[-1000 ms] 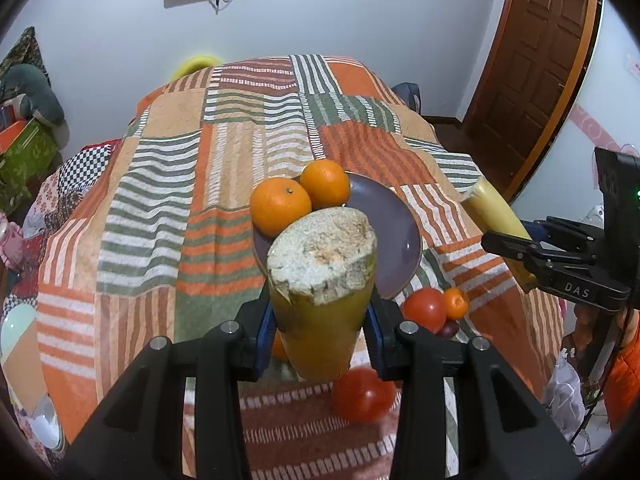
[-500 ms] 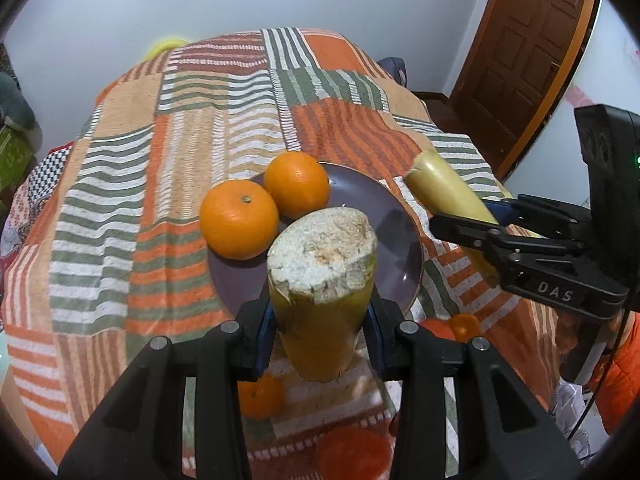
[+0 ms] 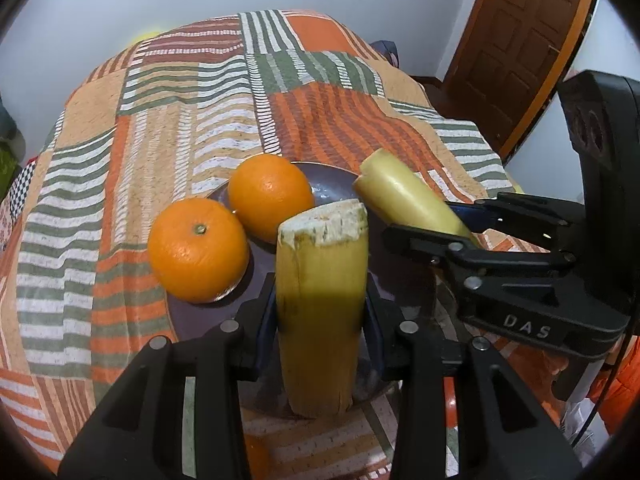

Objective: Organize fruits
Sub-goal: 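Lower the corn cob onto the plate with the left tool while the right tool lowers the squash beside it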

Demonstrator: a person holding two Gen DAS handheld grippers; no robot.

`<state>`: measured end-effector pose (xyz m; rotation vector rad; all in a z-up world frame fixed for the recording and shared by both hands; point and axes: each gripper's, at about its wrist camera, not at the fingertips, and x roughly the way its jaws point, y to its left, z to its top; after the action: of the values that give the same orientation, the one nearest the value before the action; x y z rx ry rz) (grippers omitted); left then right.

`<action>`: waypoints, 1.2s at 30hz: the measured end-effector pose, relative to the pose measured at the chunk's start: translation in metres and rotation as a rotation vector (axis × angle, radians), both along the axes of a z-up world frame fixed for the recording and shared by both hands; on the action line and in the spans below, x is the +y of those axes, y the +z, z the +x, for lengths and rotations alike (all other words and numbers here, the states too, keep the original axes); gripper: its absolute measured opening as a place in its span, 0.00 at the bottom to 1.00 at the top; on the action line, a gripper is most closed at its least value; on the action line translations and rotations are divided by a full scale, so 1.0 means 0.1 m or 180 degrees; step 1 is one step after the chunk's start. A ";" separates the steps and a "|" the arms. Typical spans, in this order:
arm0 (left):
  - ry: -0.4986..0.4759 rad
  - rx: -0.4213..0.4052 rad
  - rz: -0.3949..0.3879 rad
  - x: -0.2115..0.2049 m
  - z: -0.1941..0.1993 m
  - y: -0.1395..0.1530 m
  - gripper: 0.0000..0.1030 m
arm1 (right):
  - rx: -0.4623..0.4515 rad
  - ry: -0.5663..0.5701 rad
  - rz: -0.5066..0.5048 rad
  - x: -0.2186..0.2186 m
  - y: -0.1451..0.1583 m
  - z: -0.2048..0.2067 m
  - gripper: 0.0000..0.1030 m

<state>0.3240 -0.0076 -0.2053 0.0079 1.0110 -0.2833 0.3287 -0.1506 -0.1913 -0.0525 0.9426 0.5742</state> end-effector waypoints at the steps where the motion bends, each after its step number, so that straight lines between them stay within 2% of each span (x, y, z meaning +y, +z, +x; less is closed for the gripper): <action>1: -0.0009 0.0020 -0.0005 0.00 0.02 -0.01 0.37 | 0.0028 0.0004 0.0003 0.01 -0.01 0.00 0.34; 8: 0.0039 0.0149 -0.0091 0.10 0.12 -0.09 0.38 | 0.0118 0.0080 -0.0024 0.09 -0.09 0.04 0.34; 15: 0.0050 0.0194 0.0024 0.09 0.16 -0.16 0.40 | 0.0272 0.0111 -0.0015 0.10 -0.20 0.07 0.34; 21: 0.0099 0.0216 -0.0060 0.17 0.10 -0.11 0.41 | 0.0221 0.0291 -0.0120 0.20 -0.20 -0.01 0.34; 25: 0.0125 0.0222 0.0034 0.22 0.06 -0.12 0.46 | 0.0221 0.0391 -0.0160 0.27 -0.20 -0.04 0.34; 27: 0.0191 0.0271 -0.0003 0.28 0.07 -0.16 0.48 | 0.0228 0.0415 -0.0176 0.31 -0.22 -0.04 0.34; 29: 0.0206 0.0300 -0.0092 0.32 0.07 -0.16 0.47 | 0.0257 0.0439 -0.0160 0.33 -0.23 -0.03 0.34; 36: 0.0193 0.0241 -0.0093 0.29 0.05 -0.13 0.47 | 0.0280 0.0508 -0.0167 0.37 -0.25 0.00 0.34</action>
<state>0.3288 0.0216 -0.2179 -0.0602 1.0804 -0.2444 0.3283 -0.1140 -0.2166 -0.1516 1.0451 0.7037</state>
